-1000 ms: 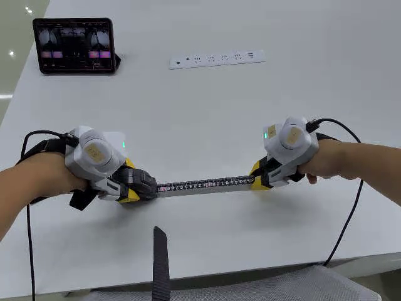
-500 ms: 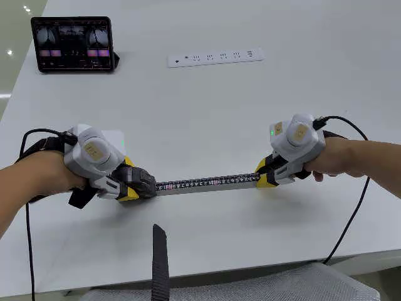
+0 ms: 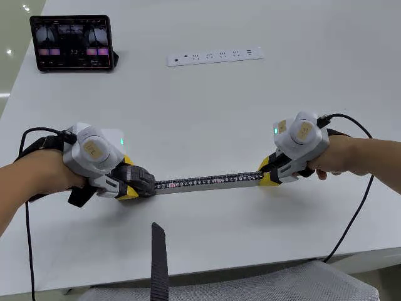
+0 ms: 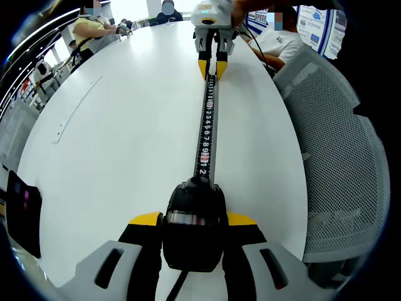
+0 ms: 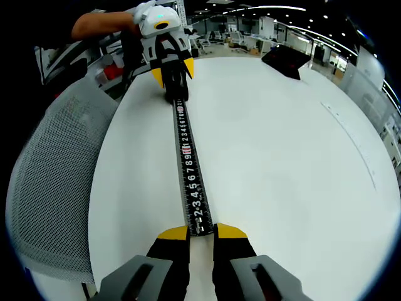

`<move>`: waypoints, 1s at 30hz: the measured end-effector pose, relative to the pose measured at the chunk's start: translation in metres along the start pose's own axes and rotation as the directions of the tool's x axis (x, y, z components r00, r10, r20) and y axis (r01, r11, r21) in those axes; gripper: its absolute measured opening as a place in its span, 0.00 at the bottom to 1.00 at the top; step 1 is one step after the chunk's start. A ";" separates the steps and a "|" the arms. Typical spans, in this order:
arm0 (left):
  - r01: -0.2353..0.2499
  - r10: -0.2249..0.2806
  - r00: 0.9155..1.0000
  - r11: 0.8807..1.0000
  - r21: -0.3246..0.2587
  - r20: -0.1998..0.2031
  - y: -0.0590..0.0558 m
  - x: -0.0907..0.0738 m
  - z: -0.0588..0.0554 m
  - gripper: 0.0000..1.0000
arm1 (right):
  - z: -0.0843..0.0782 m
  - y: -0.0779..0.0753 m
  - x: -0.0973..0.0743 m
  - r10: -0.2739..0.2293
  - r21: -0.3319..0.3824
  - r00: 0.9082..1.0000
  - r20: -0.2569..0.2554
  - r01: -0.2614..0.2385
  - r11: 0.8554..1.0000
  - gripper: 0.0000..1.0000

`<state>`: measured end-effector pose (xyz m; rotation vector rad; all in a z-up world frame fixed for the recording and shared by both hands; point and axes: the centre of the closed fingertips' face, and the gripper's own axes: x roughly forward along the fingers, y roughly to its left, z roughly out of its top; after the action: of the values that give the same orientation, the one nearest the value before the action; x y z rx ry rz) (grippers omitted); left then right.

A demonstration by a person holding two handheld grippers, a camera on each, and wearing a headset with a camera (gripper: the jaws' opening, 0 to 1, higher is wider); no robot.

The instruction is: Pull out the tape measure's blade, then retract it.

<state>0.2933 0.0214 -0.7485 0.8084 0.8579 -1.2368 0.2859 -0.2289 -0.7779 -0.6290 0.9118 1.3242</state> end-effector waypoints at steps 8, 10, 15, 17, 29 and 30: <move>-0.002 0.002 1.000 1.000 -0.020 0.014 0.000 0.000 0.001 0.33 | -0.004 0.001 -0.005 -0.007 0.009 1.000 0.004 0.007 1.000 0.09; -0.002 0.003 1.000 1.000 -0.024 0.020 0.000 0.000 0.001 0.33 | -0.004 0.001 -0.005 -0.008 0.010 1.000 0.006 0.008 1.000 0.09; -0.005 0.005 1.000 1.000 -0.022 0.020 0.000 -0.001 0.001 0.33 | -0.003 0.001 -0.005 -0.007 0.012 1.000 0.005 0.007 1.000 0.10; -0.007 0.008 1.000 1.000 -0.022 0.023 0.000 0.000 0.002 0.33 | -0.003 0.002 -0.005 -0.007 0.012 1.000 0.007 0.007 1.000 0.10; -0.010 0.010 0.999 1.000 -0.016 0.030 0.001 0.000 0.004 0.34 | -0.003 0.002 -0.004 0.000 -0.047 0.999 -0.035 -0.002 0.999 0.11; -0.011 0.011 0.999 1.000 -0.016 0.030 0.001 0.000 0.004 0.34 | -0.003 0.002 -0.004 0.001 -0.048 0.999 -0.036 -0.002 0.999 0.11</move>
<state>0.2951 0.0185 -0.7470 0.7793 0.8372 -1.2285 0.2830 -0.2331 -0.7763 -0.6914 0.9123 1.3429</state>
